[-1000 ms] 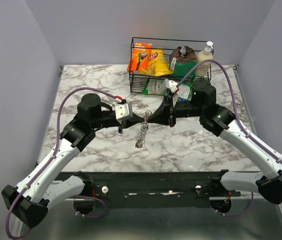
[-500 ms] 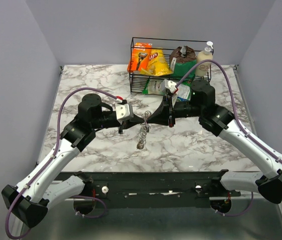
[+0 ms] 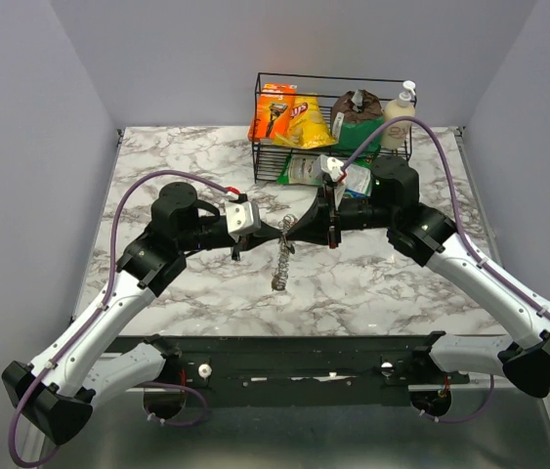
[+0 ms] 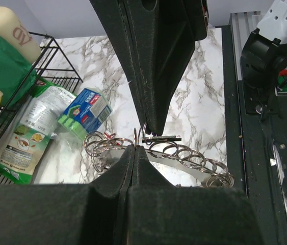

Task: Put the keys on the keyring

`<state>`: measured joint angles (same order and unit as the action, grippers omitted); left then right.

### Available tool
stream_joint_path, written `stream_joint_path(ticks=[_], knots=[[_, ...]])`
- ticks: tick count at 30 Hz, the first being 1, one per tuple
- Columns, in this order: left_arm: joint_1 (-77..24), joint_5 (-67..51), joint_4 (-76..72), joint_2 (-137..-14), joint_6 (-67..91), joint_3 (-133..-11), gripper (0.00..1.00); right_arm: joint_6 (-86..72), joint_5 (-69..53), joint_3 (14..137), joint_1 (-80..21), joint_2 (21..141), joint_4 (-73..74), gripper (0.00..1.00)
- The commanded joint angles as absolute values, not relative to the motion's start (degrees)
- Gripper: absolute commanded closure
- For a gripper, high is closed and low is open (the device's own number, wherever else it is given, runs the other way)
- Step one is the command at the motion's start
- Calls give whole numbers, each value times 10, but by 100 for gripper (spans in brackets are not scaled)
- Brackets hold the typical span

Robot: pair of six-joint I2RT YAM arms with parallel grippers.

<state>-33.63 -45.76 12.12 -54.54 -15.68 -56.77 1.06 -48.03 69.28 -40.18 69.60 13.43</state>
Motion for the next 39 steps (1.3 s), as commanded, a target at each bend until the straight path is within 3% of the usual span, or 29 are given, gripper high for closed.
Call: stream_joint_path(ticks=[1, 18, 39], knots=[[-344, -455, 98, -543, -163, -591, 100, 11, -455, 692, -407, 695, 148, 99], [-347, -454, 99, -539, -163, -588, 100, 2, -376, 688, -407, 677, 158, 99], [-357, -446, 101, -536, -163, -586, 100, -27, -406, 689, -417, 686, 139, 99]])
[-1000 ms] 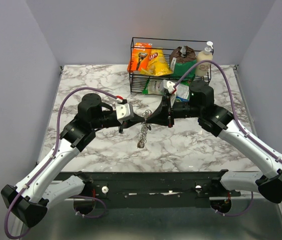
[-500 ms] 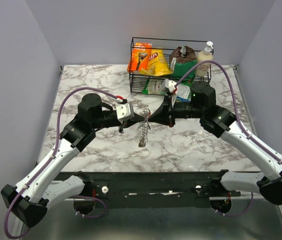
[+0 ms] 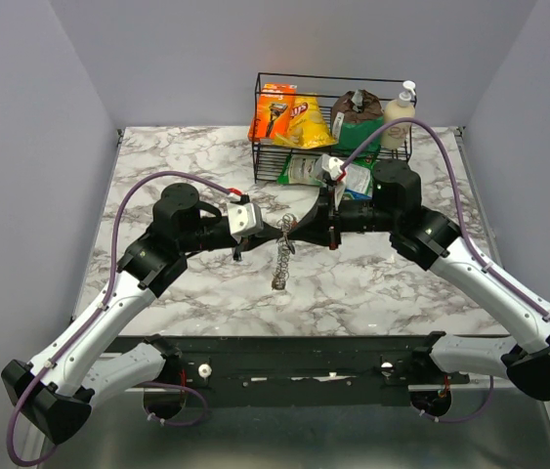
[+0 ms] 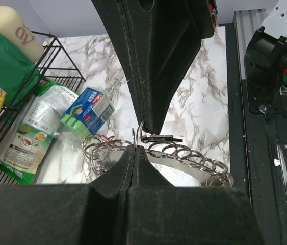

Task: Put the keys on the keyring

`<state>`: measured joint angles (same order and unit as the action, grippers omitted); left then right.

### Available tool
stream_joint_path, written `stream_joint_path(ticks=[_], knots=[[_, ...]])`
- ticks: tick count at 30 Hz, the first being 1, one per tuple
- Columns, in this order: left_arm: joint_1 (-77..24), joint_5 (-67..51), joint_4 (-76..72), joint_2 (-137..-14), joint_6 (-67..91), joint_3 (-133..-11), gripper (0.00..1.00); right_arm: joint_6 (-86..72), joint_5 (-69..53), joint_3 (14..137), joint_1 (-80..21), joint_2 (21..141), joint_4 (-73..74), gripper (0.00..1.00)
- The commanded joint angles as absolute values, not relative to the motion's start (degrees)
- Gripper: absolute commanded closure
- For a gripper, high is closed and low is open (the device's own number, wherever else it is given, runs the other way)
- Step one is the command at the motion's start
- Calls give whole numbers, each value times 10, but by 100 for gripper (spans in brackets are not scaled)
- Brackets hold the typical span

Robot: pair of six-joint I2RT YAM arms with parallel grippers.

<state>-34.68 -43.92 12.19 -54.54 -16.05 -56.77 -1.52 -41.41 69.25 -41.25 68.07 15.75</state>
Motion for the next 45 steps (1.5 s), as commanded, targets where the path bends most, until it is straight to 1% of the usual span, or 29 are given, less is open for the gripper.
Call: stream_joint_path(ticks=[1, 20, 37, 45], knots=[[-357, -446, 101, -535, -163, -586, 100, -29, -403, 690, -417, 690, 141, 99], [-359, -442, 108, -527, -164, -582, 100, -35, -331, 681, -417, 671, 149, 99], [-360, -443, 111, -525, -162, -579, 100, -52, -324, 702, -417, 671, 156, 99], [-360, -448, 90, -519, -149, -573, 100, -52, -326, 694, -417, 672, 156, 99]])
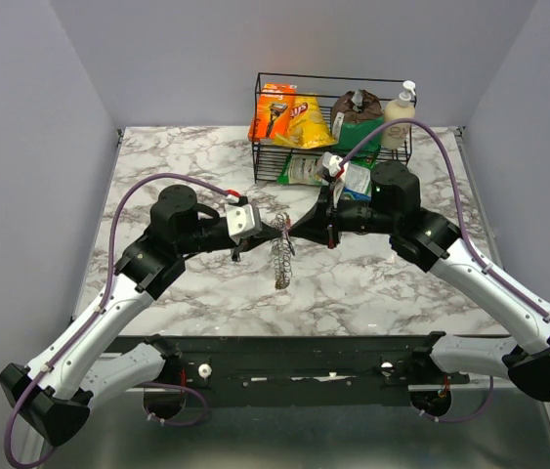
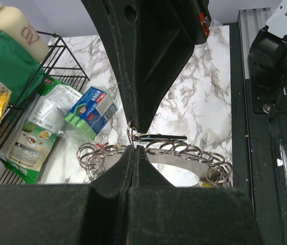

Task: Put the keys on the keyring

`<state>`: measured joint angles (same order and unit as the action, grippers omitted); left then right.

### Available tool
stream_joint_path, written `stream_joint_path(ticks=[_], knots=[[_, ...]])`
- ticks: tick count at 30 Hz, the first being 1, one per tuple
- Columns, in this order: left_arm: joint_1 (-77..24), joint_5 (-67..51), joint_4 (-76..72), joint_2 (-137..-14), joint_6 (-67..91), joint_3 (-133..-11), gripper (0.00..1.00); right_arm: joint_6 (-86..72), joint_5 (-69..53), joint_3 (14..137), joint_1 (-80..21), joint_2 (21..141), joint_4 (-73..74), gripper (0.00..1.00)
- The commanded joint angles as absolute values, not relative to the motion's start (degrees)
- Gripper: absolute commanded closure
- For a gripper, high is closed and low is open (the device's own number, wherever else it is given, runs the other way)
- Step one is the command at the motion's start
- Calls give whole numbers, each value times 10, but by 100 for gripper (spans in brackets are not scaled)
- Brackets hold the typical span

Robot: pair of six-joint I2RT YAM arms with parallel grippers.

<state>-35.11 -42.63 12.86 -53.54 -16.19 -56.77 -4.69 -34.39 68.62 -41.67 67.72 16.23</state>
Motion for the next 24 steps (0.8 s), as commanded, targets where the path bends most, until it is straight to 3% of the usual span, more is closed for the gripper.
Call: stream_joint_path(ticks=[1, 21, 24], knots=[[-361, -449, 87, -518, -149, -572, 100, -51, -327, 692, -416, 671, 156, 99], [-360, -464, 29, -506, -120, -557, 100, -48, -322, 681, -417, 677, 156, 99], [-361, -468, 24, -511, -118, -558, 100, -45, -325, 682, -417, 674, 156, 85]])
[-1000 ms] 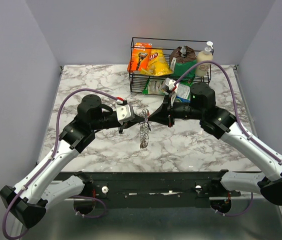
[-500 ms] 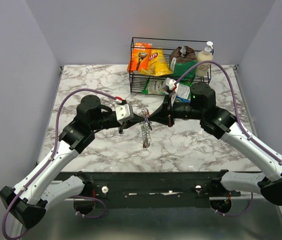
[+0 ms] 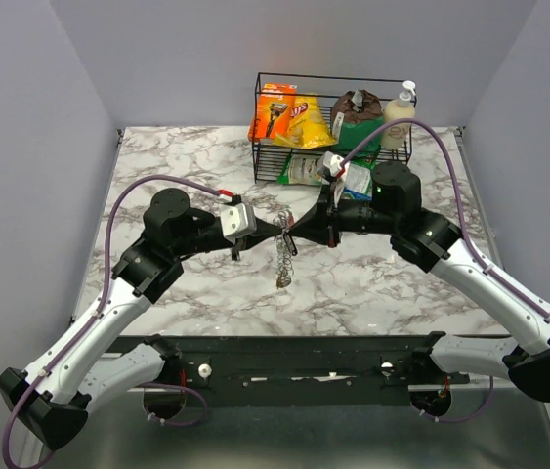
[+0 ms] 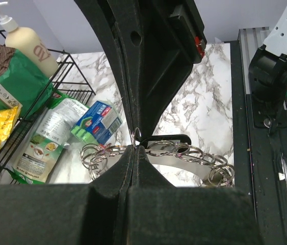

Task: Put the keys on the keyring

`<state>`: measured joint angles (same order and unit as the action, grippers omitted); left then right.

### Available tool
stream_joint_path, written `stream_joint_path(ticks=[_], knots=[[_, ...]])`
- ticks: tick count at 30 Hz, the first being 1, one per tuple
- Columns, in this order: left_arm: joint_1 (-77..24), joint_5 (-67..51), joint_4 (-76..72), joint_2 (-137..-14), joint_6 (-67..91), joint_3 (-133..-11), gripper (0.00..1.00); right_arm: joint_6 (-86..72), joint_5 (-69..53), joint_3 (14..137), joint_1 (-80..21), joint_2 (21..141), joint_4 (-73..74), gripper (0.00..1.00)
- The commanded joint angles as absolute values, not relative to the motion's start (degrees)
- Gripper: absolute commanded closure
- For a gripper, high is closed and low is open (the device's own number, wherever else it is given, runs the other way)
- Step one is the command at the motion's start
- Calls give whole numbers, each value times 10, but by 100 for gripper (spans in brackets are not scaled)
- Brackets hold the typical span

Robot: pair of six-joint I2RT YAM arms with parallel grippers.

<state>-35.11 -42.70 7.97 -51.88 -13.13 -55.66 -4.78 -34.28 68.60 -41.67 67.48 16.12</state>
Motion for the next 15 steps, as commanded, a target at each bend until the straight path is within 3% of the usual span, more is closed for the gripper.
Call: stream_joint_path(ticks=[1, 2, 7, 15], knots=[[-361, -468, 23, -510, -117, -558, 100, -42, -325, 682, -417, 672, 156, 80], [-360, -469, 19, -511, -116, -558, 100, -37, -324, 679, -417, 665, 156, 69], [-361, -470, 16, -512, -116, -560, 100, -18, -283, 666, -417, 632, 151, 50], [-361, -480, 11, -515, -114, -560, 100, 42, -260, 650, -417, 572, 156, 0]])
